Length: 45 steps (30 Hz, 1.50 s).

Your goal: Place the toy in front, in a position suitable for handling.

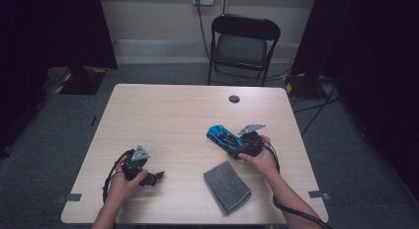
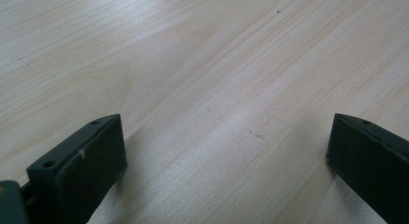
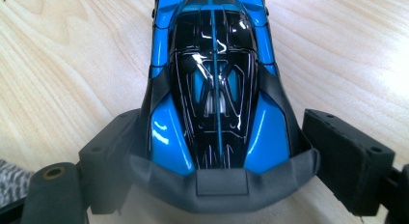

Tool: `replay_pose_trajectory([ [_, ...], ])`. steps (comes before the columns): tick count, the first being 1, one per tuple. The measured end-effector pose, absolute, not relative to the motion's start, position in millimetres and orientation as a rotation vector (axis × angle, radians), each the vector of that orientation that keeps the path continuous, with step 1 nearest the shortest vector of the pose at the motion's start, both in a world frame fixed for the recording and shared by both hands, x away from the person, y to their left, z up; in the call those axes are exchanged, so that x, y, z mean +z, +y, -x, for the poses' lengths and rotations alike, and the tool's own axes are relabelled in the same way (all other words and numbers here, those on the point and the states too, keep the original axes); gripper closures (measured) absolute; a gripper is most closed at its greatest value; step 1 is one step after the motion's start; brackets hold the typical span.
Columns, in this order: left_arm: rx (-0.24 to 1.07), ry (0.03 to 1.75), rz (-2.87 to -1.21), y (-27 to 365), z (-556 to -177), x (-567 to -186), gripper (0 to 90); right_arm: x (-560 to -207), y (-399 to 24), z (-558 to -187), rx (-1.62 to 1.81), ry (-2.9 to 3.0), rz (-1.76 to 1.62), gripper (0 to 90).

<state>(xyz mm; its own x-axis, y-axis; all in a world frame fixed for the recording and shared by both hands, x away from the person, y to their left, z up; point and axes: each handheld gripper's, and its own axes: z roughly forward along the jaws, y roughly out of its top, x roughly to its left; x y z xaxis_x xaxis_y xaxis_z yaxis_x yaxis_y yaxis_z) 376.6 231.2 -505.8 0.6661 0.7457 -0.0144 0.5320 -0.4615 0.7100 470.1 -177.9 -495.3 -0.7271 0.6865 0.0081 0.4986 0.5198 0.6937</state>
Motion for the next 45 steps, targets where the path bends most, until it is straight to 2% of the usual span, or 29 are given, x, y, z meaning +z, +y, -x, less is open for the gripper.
replay_pose_trajectory([
  [10,0.390,0.982,-2.175,231.1,-376.5,-505.9,0.0,-491.4,-184.2,-464.0,1.050,2.456,-1.036,14.5],
  [17,0.391,0.987,-2.173,231.1,-376.1,-505.9,0.0,-500.2,-190.5,-455.3,1.093,2.420,-1.096,16.1],
  [32,0.399,1.024,-2.167,230.3,-369.4,-504.6,0.1,-504.5,-183.0,-449.9,1.039,2.386,-1.077,15.2],
  [35,0.389,1.011,-2.168,227.9,-367.0,-500.1,9.7,-504.5,-183.2,-449.8,1.040,2.379,-1.079,16.5],
  [36,0.379,0.996,-2.163,226.6,-366.5,-497.8,18.8,-504.5,-183.2,-449.8,1.040,2.376,-1.082,16.7],
  [37,0.372,0.985,-2.155,224.6,-365.9,-495.9,24.0,-504.5,-183.2,-449.7,1.039,2.375,-1.084,16.8],
  [39,0.363,0.952,-2.142,219.0,-363.9,-490.1,14.6,-504.4,-183.2,-449.7,1.039,2.374,-1.086,17.4],
  [41,0.364,0.918,-2.127,213.7,-361.6,-484.9,19.6,-504.4,-183.6,-449.8,1.040,2.369,-1.086,19.0],
  [43,0.354,0.887,-2.101,207.4,-359.1,-479.1,15.9,-504.1,-183.7,-448.8,1.057,2.376,-1.064,25.1],
  [45,0.332,0.855,-2.085,199.9,-356.5,-473.1,16.5,-504.0,-183.8,-448.7,1.061,2.377,-1.060,25.2],
])
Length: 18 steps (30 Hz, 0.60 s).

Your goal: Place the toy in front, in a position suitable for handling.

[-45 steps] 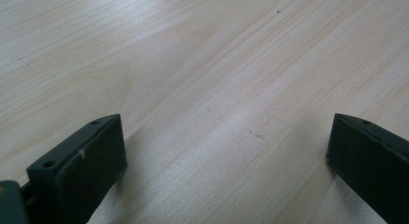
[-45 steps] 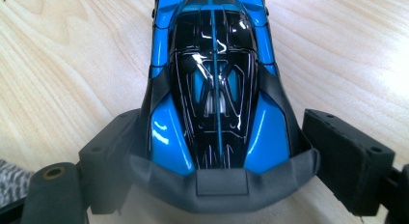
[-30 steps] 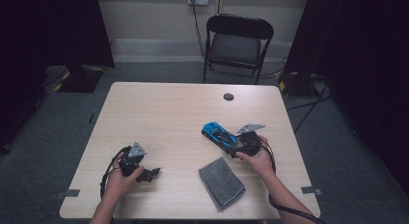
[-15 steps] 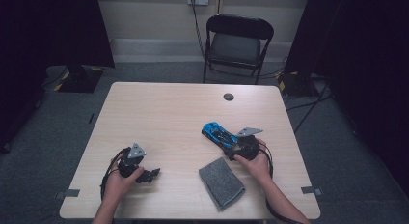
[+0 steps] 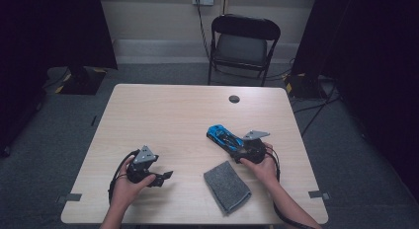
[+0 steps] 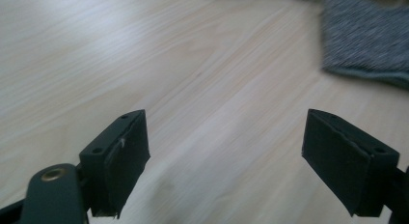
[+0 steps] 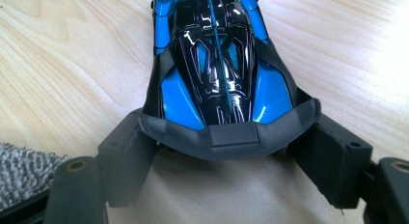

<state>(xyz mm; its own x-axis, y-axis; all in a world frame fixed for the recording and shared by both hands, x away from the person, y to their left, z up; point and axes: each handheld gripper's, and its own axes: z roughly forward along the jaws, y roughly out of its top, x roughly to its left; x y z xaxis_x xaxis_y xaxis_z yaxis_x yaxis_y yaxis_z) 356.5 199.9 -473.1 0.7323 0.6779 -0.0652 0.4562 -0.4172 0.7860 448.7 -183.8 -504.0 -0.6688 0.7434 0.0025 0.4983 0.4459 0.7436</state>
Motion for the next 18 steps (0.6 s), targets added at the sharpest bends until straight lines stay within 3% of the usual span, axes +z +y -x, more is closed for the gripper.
replay_pose_trajectory([
  [18,0.186,0.598,-2.153,115.3,-333.5,-460.4,19.4,-503.9,-185.7,-447.7,1.066,2.381,-1.052,26.3],
])
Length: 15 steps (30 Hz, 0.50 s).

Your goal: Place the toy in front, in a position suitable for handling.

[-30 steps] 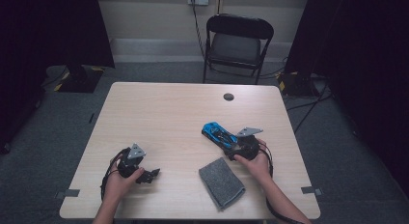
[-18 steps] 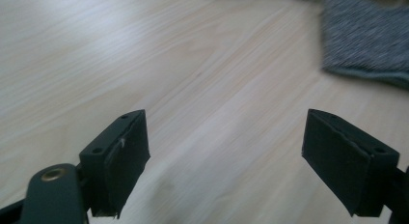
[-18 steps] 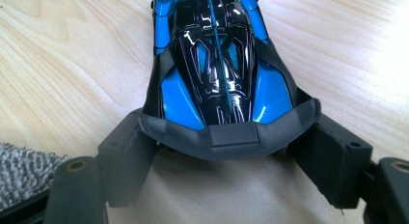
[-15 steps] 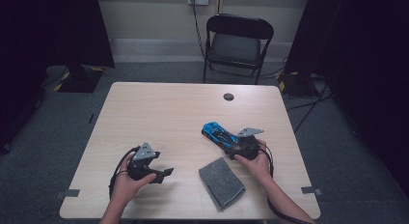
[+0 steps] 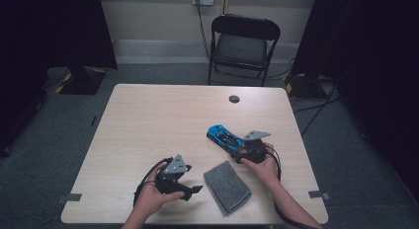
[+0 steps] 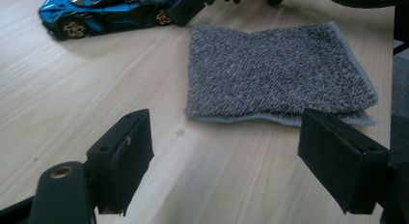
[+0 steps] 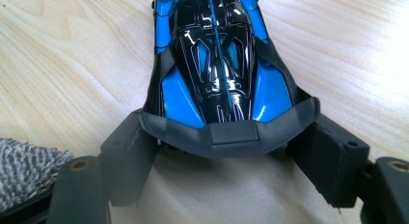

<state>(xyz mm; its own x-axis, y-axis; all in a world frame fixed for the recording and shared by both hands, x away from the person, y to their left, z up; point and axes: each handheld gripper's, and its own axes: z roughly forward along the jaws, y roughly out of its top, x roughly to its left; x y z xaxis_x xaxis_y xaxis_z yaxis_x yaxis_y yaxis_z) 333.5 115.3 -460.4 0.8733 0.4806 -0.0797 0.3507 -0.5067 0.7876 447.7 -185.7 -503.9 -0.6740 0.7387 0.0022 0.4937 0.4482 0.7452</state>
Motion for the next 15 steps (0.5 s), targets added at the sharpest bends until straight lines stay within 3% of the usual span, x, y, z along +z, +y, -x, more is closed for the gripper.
replay_pose_trajectory([
  [15,0.081,0.453,-2.189,45.6,-327.4,-460.6,48.4,-503.9,-186.2,-447.1,1.064,2.380,-1.054,26.3],
])
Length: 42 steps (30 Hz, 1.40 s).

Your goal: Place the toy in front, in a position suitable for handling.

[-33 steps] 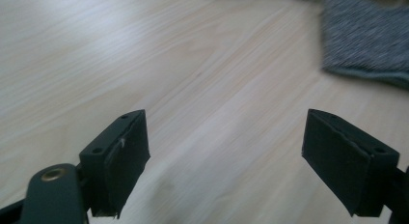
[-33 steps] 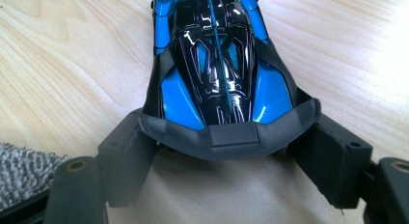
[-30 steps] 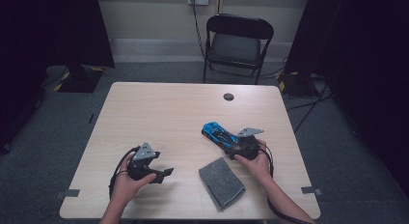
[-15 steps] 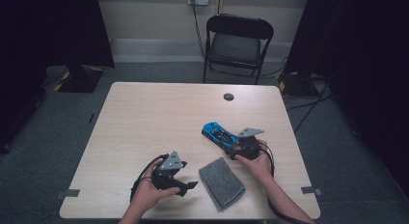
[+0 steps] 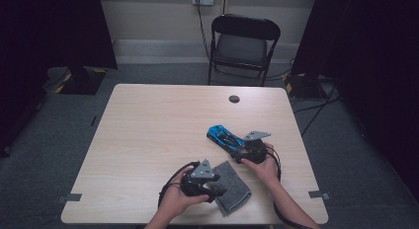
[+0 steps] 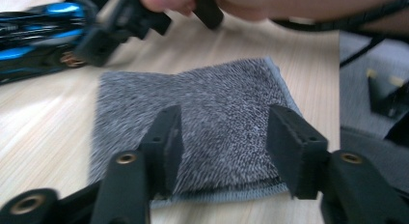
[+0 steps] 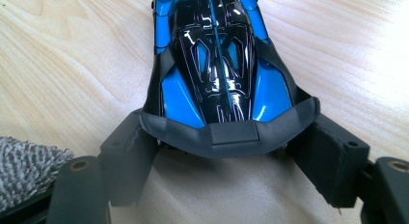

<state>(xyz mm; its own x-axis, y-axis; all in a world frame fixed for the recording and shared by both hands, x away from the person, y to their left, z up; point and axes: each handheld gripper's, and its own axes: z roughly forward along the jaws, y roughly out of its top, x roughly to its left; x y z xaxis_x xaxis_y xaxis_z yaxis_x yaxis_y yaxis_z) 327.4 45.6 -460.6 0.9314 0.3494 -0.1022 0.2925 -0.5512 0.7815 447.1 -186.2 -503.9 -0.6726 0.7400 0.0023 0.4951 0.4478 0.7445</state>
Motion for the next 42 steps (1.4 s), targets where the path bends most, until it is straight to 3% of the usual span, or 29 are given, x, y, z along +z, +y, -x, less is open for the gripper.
replay_pose_trajectory([
  [13,0.111,0.453,-2.296,35.0,-335.6,-483.0,46.5,-503.9,-186.2,-447.2,1.065,2.380,-1.053,26.3],
  [33,0.221,0.703,-2.233,82.6,-350.8,-473.9,23.7,-503.8,-186.2,-447.2,1.064,2.380,-1.056,26.2],
  [36,0.197,0.636,-2.196,71.5,-345.7,-468.1,26.3,-503.8,-186.2,-447.3,1.064,2.380,-1.055,26.2],
  [42,0.111,0.526,-2.207,44.6,-340.5,-468.1,46.0,-503.9,-186.3,-447.3,1.064,2.380,-1.055,26.2],
])
